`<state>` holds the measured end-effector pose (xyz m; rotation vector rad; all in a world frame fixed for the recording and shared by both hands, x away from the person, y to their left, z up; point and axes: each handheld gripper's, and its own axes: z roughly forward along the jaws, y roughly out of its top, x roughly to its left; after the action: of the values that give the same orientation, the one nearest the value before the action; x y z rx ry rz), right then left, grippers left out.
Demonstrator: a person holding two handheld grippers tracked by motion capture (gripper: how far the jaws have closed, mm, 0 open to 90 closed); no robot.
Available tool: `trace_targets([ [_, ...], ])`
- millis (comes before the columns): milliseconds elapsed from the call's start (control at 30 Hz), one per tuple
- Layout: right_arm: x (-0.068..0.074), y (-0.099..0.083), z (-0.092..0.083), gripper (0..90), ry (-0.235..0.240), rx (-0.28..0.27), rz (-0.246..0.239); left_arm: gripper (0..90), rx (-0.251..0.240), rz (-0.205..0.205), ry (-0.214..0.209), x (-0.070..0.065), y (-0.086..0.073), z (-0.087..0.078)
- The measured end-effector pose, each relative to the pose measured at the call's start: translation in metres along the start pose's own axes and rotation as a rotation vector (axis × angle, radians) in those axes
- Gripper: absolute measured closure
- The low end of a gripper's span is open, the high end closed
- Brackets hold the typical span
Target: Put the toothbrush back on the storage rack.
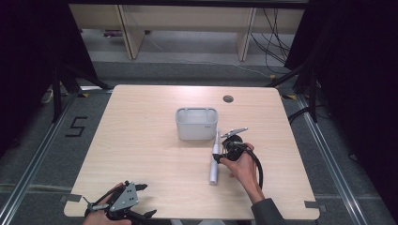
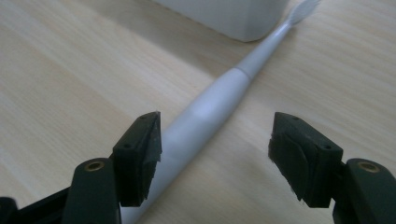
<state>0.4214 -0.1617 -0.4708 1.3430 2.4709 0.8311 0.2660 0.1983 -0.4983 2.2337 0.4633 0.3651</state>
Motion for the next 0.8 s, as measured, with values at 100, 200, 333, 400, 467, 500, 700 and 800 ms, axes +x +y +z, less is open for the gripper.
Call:
trace_targets([
  [100, 0.005, 0.003, 0.005, 34.2, 0.006, 0.019, 0.003, 14.7, -0.012, -0.012, 0.009, -0.001, 0.000, 0.001],
  [200, 0.005, 0.005, 0.009, 33.7, 0.003, 0.050, 0.025, 14.7, -0.009, -0.014, 0.001, -0.001, -0.001, 0.001],
  [333, 0.005, 0.007, 0.014, 32.9, 0.000, 0.062, 0.001, 14.7, -0.012, -0.015, 0.006, -0.001, -0.001, 0.002],
  [400, 0.005, 0.007, 0.015, 32.9, -0.002, 0.068, -0.002, 14.7, -0.011, -0.015, 0.004, -0.001, -0.001, 0.002],
  [467, 0.007, 0.008, 0.017, 33.3, 0.001, 0.075, 0.002, 14.7, -0.003, -0.006, -0.001, 0.001, -0.001, 0.001],
  [500, 0.008, 0.009, 0.018, 33.5, -0.001, 0.086, 0.016, 14.7, -0.003, -0.006, -0.002, 0.001, -0.001, 0.001],
  [700, 0.005, 0.010, 0.024, 38.9, 0.003, 0.112, 0.017, 14.7, -0.008, -0.015, -0.001, -0.001, -0.001, 0.001],
  [800, 0.000, 0.009, 0.026, 42.1, -0.008, 0.112, -0.042, 14.7, -0.016, -0.006, 0.005, 0.000, -0.001, 0.001],
])
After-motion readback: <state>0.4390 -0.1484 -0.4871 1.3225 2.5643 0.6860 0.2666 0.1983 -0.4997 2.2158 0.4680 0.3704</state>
